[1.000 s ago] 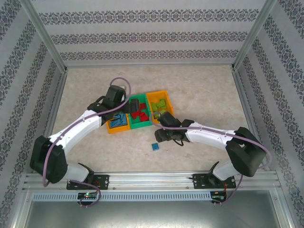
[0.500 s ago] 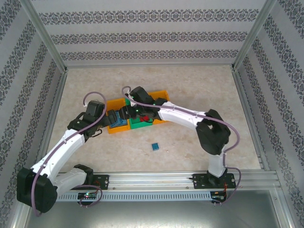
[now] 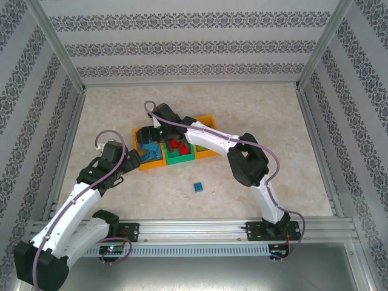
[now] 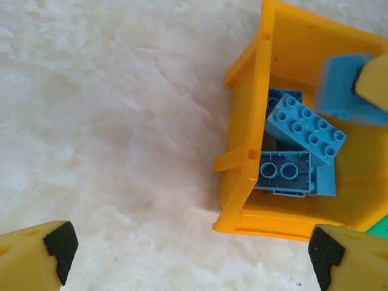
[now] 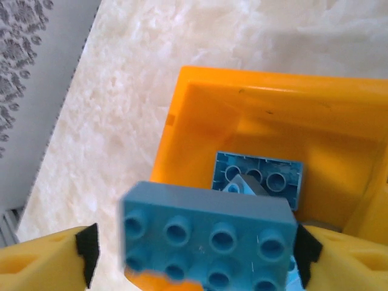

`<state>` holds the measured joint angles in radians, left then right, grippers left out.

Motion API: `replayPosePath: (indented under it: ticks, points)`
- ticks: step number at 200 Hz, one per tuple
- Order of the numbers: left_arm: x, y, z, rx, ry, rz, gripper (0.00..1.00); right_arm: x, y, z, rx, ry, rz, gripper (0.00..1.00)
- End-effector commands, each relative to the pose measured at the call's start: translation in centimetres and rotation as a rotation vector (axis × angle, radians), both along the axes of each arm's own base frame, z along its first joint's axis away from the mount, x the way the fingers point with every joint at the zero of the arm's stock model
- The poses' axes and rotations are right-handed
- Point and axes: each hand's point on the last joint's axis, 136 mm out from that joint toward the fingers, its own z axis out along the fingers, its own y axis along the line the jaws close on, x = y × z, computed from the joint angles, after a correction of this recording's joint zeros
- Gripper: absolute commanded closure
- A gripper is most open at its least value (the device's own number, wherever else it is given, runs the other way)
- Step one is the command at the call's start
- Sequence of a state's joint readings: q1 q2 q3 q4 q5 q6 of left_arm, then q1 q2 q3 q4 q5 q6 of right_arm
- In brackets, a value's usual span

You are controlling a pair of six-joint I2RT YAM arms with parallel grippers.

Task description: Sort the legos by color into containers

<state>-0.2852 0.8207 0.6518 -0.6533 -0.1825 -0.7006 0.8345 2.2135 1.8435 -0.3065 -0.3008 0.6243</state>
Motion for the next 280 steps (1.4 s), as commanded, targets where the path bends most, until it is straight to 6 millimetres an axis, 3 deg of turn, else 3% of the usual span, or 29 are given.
replayPosePath:
  ticks: [1,14,40,62,70,84,93,131,181,215,248,280]
  points:
    - [-1.0,-0.3,-0.2,0.003,0.019,-0.057,0.0,0.7,-0.5,-0.4,-0.01,0.036,-0.022,0.09]
    - [-1.1,-1.5,-0.1,-0.022,0.02,-0.104,0.0,0.7,-0.5,0.3,0.001,0.025,-0.022,0.02]
    - [-1.2,-5.3,-0.2,-0.039,0.011,-0.24,0.0,1.0,-0.8,2.4,0.028,0.003,-0.032,0.02]
    - [-1.5,-10.8,0.0,0.018,-0.023,-0.493,0.0,1.0,-2.0,4.6,0.053,-0.031,-0.045,0.02]
    - [-1.9,-13.7,0.2,0.036,-0.048,-0.647,0.0,1.0,-2.8,5.4,0.056,-0.049,-0.052,0.02]
    - [-3.3,-18.1,0.3,0.07,-0.087,-0.915,0.0,1.0,-5.0,6.3,0.04,-0.08,-0.073,0.02]
    - [-3.9,-19.9,0.1,0.111,-0.105,-1.04,0.0,1.1,-6.9,6.4,0.023,-0.094,-0.097,0.02]
    - [-5.2,-24.8,-2.4,0.215,-0.058,-1.357,0.01,1.5,-17.0,6.2,-0.004,-0.093,-0.273,0.02]
    - [-5.3,-28.7,-3.9,0.254,-0.024,-1.563,0.04,-0.3,-29.2,4.7,-0.086,-0.088,-0.496,0.02]
    - [-5.5,-29.7,-6.4,0.278,0.07,-1.649,0.09,-2.3,-36.0,2.9,-0.121,-0.061,-0.652,0.02]
    - [-6.0,-30.5,-8.0,0.253,0.138,-1.71,0.13,-4.7,-40.5,1.5,-0.128,-0.032,-0.762,0.02]
    - [-5.9,-30.2,-9.6,0.279,0.181,-1.717,0.15,-6.3,-42.6,0.7,-0.136,-0.02,-0.812,0.02]
